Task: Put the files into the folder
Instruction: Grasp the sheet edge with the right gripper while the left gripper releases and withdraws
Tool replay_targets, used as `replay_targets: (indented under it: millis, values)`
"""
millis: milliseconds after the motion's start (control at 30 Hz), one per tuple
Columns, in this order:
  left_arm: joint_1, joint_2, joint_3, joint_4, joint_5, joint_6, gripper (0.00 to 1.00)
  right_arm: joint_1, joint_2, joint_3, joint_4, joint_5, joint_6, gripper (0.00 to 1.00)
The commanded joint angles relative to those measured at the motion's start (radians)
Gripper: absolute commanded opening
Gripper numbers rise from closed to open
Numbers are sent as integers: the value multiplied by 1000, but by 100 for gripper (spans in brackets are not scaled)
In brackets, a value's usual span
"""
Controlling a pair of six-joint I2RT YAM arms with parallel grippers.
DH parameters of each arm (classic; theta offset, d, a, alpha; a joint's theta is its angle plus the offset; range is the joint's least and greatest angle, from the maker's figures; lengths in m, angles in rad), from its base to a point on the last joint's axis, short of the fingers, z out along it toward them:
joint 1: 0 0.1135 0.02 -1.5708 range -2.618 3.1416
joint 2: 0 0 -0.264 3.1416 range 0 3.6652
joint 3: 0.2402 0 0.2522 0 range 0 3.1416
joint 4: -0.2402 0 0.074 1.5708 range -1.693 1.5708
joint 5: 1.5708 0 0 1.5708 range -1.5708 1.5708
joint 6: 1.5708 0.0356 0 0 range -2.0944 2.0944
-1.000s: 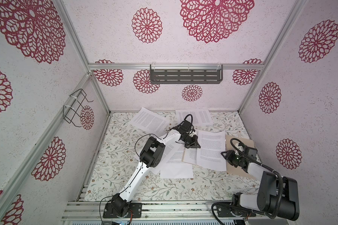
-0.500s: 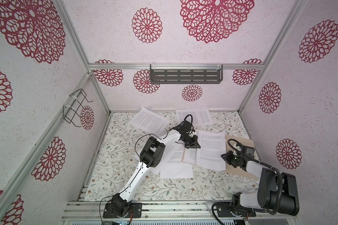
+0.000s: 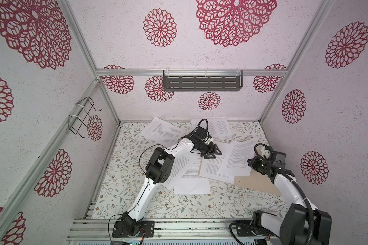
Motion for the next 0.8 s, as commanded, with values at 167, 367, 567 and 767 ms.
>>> replay_targets:
  millis: [167, 367, 567, 767]
  values:
    - [72, -535, -402, 133, -104, 116, 79, -19, -35, 44, -151, 167, -152, 0]
    - [142, -808, -602, 137, -145, 203, 97, -24, -34, 75, -144, 238, -191, 0]
    - [224, -954, -693, 37, -205, 320, 97, -41, -2, 109, -114, 250, -262, 0]
    - [239, -1000, -707, 33, -187, 327, 97, -53, 54, 177, -163, 317, -414, 0]
